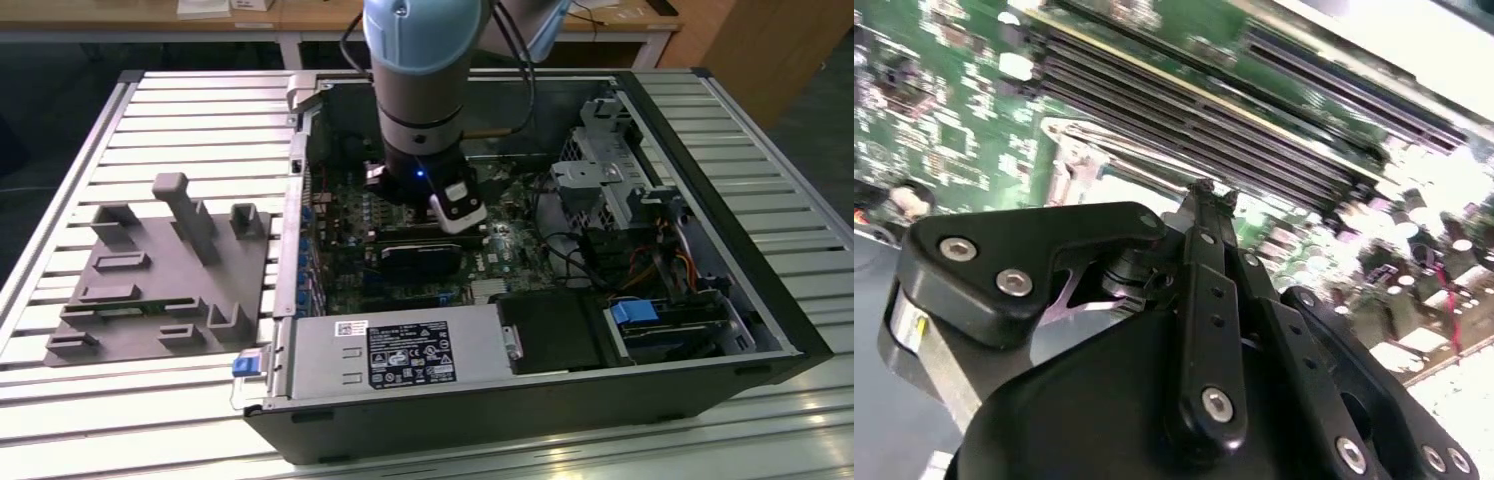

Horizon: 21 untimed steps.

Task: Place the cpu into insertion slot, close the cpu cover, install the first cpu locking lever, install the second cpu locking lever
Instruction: 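Install the second cpu locking lever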

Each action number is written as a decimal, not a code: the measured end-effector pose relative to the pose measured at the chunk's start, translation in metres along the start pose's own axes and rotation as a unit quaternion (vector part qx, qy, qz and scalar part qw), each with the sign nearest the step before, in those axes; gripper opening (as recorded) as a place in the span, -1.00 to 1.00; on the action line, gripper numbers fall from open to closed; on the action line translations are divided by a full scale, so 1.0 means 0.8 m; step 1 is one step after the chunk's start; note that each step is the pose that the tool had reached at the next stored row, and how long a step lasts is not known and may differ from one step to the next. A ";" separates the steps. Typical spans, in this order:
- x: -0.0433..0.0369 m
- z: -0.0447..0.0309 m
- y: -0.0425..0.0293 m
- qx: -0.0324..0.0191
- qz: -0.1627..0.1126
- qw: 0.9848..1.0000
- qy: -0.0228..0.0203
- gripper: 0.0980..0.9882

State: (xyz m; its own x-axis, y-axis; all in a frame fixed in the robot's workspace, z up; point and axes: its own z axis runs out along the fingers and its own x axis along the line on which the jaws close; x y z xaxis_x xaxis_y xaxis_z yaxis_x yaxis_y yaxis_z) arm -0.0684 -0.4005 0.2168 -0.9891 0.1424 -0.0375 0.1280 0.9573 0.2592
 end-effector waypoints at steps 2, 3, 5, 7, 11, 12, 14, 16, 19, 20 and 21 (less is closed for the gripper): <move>-0.008 0.0006 0.0012 0.000 0.000 1.000 0.000 -0.98; -0.012 0.0010 0.0018 0.000 0.000 1.000 0.000 -0.98; -0.018 0.0015 0.0032 0.000 0.000 1.000 0.000 -0.98; -0.020 0.0024 0.0061 0.002 0.000 1.000 0.000 -0.98; -0.020 0.0053 0.0171 0.013 -0.001 1.000 -0.001 -0.98; -0.020 0.0062 0.0202 0.016 -0.001 1.000 -0.002 -0.98; -0.020 0.0077 0.0258 0.022 -0.002 1.000 -0.003 -0.98; -0.020 0.0092 0.0314 0.028 -0.002 1.000 -0.003 -0.98; -0.020 0.0113 0.0392 0.038 -0.003 0.999 -0.005 -0.98; -0.020 0.0120 0.0416 0.041 -0.003 0.999 -0.005 -0.98; -0.020 0.0125 0.0437 0.043 -0.003 0.999 -0.005 -0.98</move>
State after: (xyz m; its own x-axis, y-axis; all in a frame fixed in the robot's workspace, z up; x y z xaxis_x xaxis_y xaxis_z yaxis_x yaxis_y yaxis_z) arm -0.0475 -0.3667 0.2168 -0.9891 0.1387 -0.0492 0.1283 0.9763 0.1742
